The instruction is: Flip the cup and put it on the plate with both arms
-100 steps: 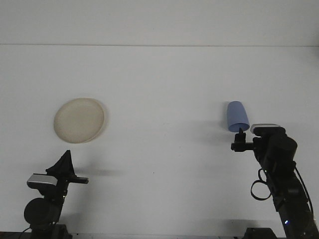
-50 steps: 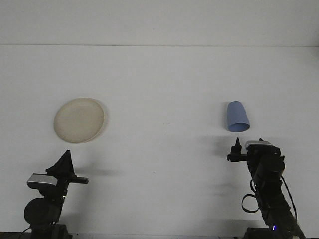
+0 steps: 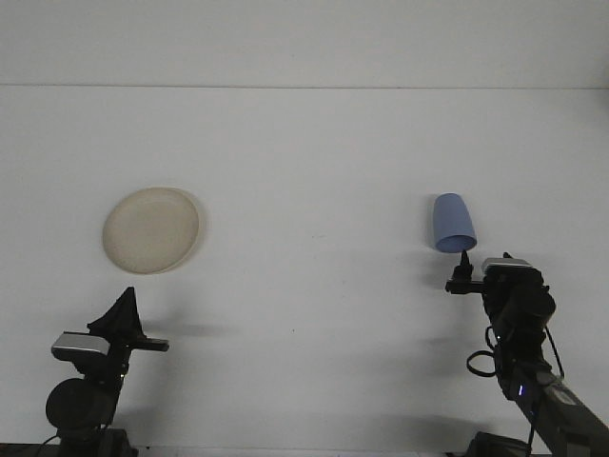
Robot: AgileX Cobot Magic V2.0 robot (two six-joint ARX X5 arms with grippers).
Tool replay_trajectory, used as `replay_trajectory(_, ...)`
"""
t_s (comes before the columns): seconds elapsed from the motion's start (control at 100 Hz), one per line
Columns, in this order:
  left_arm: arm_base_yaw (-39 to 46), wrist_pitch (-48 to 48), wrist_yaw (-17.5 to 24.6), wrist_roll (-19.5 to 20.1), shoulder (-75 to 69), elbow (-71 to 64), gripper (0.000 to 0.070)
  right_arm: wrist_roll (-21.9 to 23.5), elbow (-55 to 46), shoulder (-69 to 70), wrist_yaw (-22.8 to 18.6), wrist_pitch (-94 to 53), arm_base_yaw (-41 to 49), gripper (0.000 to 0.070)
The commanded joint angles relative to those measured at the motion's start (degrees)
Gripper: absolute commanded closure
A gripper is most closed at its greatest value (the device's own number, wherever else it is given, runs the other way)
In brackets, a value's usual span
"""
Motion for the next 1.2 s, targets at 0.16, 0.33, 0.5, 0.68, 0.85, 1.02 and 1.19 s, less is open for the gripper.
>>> replay_trajectory(0.16, 0.1, 0.6, 0.3, -0.4, -0.1, -1.1, 0.0689, -0.7, 3.3, 10.0, -1.6, 7.2, -0.2, 0.0153)
replay_trajectory(0.33, 0.1, 0.6, 0.3, -0.4, -0.1, -1.1, 0.0689, -0.9, 7.6, 15.5, -2.5, 8.4, -0.2, 0.0153)
replay_trajectory(0.5, 0.1, 0.6, 0.3, -0.4, -0.1, -1.1, 0.0689, -1.1, 11.5, 19.8, -3.5, 8.4, -0.2, 0.0153)
replay_trajectory(0.68, 0.1, 0.6, 0.3, -0.4, -0.1, -1.1, 0.0689, -1.9, 13.6, 23.0, -5.0, 8.5, -0.2, 0.0253)
replay_trajectory(0.85, 0.1, 0.6, 0.3, -0.4, -0.1, -1.1, 0.0688, -3.8, 13.9, 23.6, -6.4, 8.7, -0.2, 0.05)
replay_trajectory(1.02, 0.1, 0.6, 0.3, -0.4, -0.1, -1.1, 0.0689, -4.0, 13.9, 23.6, -7.5, 8.8, -0.2, 0.0671)
replay_trajectory(1.19, 0.1, 0.6, 0.3, -0.4, -0.1, -1.1, 0.0689, -3.5, 13.9, 22.7, -8.4, 8.7, -0.2, 0.0694)
